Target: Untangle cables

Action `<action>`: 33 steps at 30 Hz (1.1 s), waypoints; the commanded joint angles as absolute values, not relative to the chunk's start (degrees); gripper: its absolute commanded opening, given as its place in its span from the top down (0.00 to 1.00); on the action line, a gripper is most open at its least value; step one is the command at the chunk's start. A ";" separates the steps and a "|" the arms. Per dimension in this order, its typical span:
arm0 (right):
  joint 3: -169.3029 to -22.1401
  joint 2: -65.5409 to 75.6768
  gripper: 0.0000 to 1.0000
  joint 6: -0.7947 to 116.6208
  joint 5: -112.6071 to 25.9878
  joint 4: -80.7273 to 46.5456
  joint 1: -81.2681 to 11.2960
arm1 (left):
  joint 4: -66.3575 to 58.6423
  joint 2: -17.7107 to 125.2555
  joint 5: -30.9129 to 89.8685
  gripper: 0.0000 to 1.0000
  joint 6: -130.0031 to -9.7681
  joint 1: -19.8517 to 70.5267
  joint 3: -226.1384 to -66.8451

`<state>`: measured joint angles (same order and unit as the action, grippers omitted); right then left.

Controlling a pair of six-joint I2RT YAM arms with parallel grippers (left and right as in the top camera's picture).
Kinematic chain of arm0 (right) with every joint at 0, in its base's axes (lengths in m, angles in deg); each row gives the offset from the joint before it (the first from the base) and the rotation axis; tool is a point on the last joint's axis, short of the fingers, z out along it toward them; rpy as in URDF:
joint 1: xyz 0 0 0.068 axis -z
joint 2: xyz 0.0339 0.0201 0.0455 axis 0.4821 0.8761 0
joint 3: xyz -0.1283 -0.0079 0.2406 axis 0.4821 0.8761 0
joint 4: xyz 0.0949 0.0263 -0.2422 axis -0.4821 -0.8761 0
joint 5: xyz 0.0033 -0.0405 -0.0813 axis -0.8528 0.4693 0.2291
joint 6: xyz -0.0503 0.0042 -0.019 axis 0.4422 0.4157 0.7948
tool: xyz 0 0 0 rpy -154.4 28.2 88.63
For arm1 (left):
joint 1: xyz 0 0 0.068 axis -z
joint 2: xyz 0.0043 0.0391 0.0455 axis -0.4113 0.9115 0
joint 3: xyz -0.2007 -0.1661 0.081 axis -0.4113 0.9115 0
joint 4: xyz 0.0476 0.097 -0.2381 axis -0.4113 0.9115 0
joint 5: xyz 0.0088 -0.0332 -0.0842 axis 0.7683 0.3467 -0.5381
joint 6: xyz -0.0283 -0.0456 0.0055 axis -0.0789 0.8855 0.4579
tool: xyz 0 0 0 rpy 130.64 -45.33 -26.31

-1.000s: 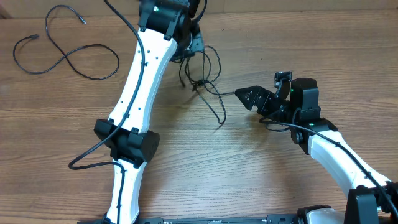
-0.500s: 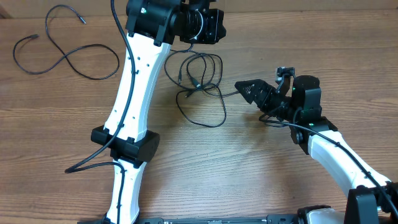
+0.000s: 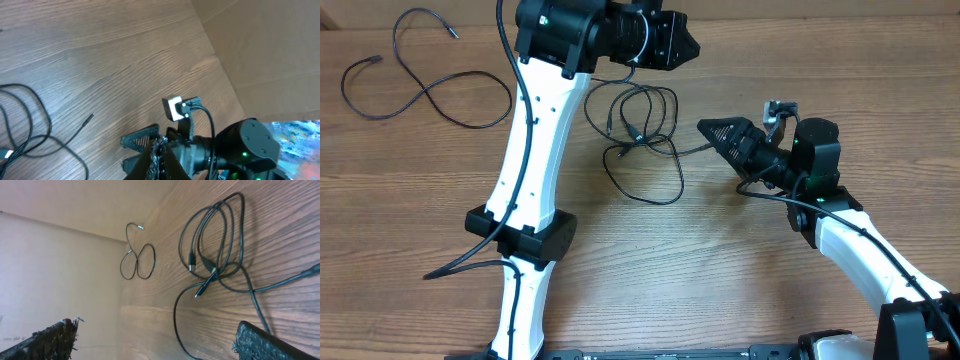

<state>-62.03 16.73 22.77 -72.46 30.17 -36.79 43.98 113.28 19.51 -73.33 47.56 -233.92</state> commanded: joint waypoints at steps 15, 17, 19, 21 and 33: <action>-63.19 15.66 0.00 39.31 -51.12 17.93 -37.64 | 50.86 110.98 59.97 0.32 -64.72 48.69 -234.55; -63.19 15.50 0.00 39.79 -51.65 17.67 -35.85 | 50.53 112.53 58.50 0.30 -64.69 48.74 -234.53; -63.19 15.24 0.00 39.77 -51.84 16.67 -33.38 | 50.45 115.84 58.26 0.30 -62.12 49.41 -234.51; -63.19 15.02 0.00 39.75 -53.18 15.22 -31.52 | 50.31 118.35 57.61 0.31 -60.67 49.89 -234.49; -63.19 15.02 0.00 39.79 -54.21 5.56 -26.98 | 45.88 134.33 46.46 0.54 -60.24 53.00 -234.49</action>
<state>-62.09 16.40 39.03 -53.66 5.65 -27.43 46.34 132.03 50.13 -60.98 52.39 -234.05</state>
